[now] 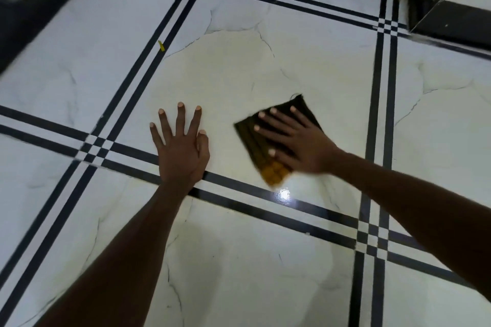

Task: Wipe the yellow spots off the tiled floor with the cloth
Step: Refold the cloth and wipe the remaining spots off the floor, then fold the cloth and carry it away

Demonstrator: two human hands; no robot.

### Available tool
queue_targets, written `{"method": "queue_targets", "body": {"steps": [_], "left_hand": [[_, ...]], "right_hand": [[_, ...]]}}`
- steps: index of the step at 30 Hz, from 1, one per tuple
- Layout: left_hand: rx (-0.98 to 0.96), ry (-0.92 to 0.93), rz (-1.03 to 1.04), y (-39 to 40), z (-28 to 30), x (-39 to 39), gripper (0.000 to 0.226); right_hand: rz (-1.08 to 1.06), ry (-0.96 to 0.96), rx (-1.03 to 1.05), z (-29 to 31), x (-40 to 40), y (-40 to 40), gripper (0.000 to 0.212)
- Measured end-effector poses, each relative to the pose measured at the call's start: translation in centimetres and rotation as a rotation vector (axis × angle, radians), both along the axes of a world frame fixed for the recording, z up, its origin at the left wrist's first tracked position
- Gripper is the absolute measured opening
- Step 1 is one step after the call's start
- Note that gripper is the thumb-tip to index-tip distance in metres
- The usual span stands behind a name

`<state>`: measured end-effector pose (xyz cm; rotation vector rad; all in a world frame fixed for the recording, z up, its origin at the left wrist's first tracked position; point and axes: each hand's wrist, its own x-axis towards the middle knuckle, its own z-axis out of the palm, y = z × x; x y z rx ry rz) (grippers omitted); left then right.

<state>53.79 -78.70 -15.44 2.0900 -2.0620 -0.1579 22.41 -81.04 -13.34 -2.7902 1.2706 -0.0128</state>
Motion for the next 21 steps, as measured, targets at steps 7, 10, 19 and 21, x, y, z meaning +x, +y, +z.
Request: {"method": "queue_targets", "body": {"steps": [7,10,19,21], "left_hand": [[0.046,0.07,0.049,0.0,1.1,-1.0,0.067],[0.111,0.25,0.049,-0.2,3.4,-3.8,0.068],[0.341,0.762,0.168,-2.4,9.4,-9.3,0.037],[0.433,0.889,0.193,-2.6,11.3,-9.4,0.037]], "right_hand": [[-0.414,-0.135,0.06,-0.8,10.1,-2.8,0.065],[-0.403,-0.324,0.159,-0.4,10.2,0.0,0.06],[-0.945,-1.334,0.588,4.4,6.1,1.7,0.032],[-1.033,-1.384,0.551,5.0,5.4,0.9,0.025]]}}
